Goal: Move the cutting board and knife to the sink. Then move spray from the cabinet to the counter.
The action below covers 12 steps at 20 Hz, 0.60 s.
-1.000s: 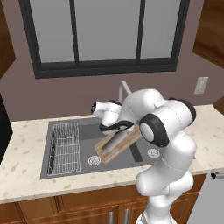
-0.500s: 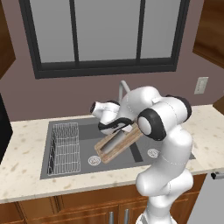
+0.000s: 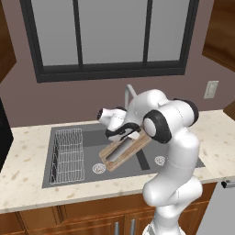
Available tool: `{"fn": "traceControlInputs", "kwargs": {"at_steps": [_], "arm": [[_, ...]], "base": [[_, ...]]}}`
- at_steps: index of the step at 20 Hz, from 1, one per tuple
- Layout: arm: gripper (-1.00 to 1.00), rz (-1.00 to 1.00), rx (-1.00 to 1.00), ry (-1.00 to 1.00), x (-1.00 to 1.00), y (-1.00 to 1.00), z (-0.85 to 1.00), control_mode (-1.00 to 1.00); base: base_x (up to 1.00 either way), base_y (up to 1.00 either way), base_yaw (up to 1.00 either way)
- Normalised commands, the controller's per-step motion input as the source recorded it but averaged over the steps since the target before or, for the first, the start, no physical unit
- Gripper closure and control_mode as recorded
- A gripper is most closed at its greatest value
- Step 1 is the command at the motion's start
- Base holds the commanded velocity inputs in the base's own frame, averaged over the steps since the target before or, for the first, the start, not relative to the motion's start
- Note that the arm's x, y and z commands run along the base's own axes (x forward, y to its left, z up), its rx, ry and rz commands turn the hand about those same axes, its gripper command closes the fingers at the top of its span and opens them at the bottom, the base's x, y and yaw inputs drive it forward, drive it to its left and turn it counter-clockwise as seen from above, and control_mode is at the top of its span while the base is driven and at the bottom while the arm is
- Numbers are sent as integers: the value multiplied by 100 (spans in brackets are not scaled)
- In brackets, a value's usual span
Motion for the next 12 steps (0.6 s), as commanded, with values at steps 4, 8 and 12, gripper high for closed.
{"fn": "traceControlInputs", "kwargs": {"at_steps": [4, 8, 12], "arm": [[100, -3, 0, -18, 6, 5, -49, -100], [100, -2, 0, -13, 4, 12, -42, -100], [100, 0, 0, -8, 0, 24, -29, -100]], "base": [[0, 0, 0], [0, 0, 0], [0, 0, 0]]}}
